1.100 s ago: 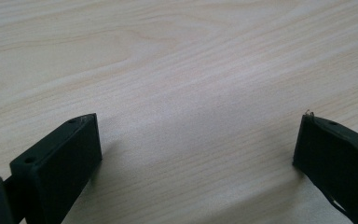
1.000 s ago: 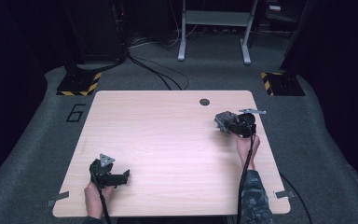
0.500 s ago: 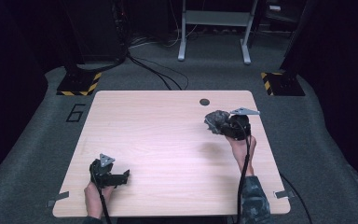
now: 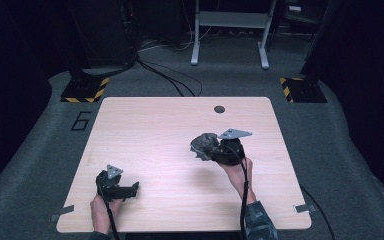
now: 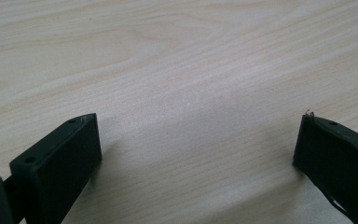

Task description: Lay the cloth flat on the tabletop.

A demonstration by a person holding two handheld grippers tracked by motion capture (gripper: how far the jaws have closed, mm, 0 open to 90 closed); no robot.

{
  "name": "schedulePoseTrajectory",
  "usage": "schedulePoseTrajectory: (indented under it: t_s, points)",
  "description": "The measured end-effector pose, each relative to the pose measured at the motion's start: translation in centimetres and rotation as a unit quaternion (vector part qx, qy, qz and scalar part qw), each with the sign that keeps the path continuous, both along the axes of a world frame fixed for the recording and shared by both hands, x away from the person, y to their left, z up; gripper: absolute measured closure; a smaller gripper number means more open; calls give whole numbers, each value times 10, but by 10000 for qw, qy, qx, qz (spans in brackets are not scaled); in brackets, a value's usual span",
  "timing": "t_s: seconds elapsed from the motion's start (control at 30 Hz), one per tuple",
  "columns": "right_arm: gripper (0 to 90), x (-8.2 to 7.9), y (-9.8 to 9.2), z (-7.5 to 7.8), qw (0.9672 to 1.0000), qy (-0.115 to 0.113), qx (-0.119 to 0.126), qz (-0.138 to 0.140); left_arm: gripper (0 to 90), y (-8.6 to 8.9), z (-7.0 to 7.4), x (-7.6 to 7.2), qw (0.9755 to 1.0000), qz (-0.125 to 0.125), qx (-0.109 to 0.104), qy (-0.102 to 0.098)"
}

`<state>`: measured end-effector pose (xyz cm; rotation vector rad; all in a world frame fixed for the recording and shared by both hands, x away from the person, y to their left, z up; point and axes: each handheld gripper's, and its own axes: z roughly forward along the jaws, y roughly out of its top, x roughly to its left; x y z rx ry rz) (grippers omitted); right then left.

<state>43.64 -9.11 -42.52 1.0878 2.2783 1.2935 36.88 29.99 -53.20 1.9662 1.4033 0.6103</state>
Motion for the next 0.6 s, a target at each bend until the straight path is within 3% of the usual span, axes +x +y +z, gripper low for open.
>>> schedulePoseTrajectory:
  t_s: [0.3, 0.6]
  points:
    - [607, -20, 29, -12, 9990, 153, -30, 429, 6, 0, 0, 0, 10000, 11, 0, -25]
    - [581, -41, 56, -40, 9957, 391, -261, 802, 6, 0, 0, 0, 10000, 3, 2, 0]
